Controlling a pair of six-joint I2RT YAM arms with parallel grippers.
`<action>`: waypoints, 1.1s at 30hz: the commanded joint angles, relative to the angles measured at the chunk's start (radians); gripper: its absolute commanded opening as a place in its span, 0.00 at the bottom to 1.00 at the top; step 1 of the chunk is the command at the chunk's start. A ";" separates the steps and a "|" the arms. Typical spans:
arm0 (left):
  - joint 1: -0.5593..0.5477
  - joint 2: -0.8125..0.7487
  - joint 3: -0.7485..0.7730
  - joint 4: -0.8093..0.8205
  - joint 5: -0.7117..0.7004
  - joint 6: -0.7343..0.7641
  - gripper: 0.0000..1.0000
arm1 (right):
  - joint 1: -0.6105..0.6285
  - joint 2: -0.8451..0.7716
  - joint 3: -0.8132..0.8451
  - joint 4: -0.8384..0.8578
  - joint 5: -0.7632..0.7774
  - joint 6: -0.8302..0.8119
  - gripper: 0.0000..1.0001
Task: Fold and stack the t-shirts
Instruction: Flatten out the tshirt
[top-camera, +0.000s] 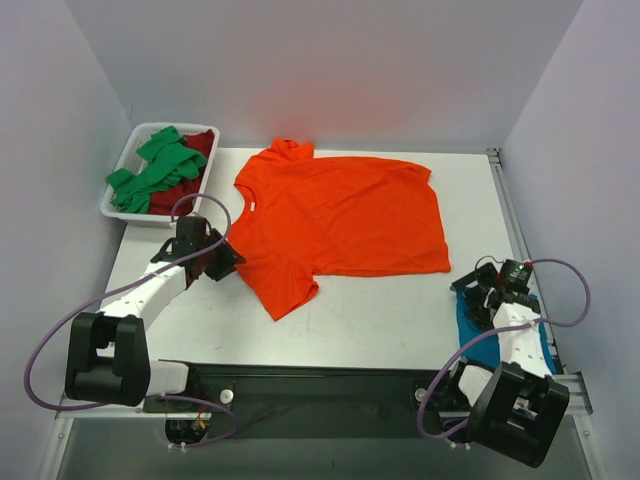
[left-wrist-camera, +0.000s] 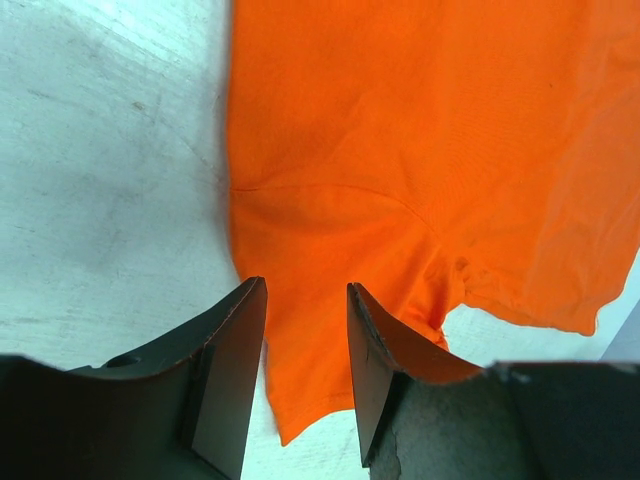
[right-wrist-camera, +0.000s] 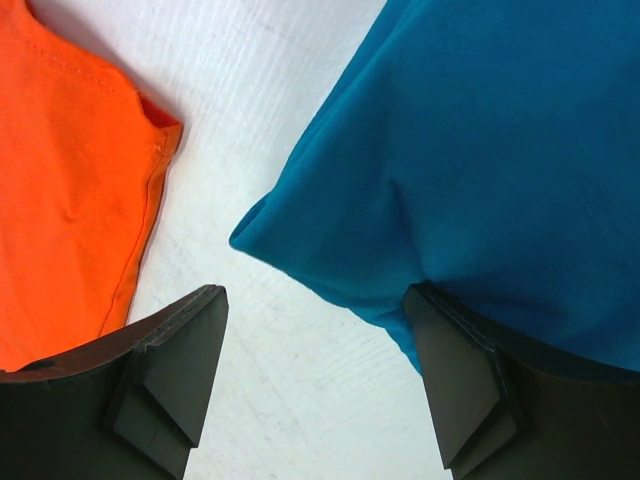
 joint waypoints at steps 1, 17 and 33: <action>-0.002 -0.009 0.015 0.014 -0.046 0.012 0.48 | 0.014 -0.016 0.048 -0.074 -0.046 -0.041 0.74; -0.033 0.185 0.087 0.076 -0.164 -0.052 0.49 | 0.245 0.266 0.352 -0.079 0.078 -0.017 0.64; -0.030 0.274 0.116 0.092 -0.198 -0.037 0.26 | 0.237 0.554 0.417 0.006 0.078 -0.006 0.45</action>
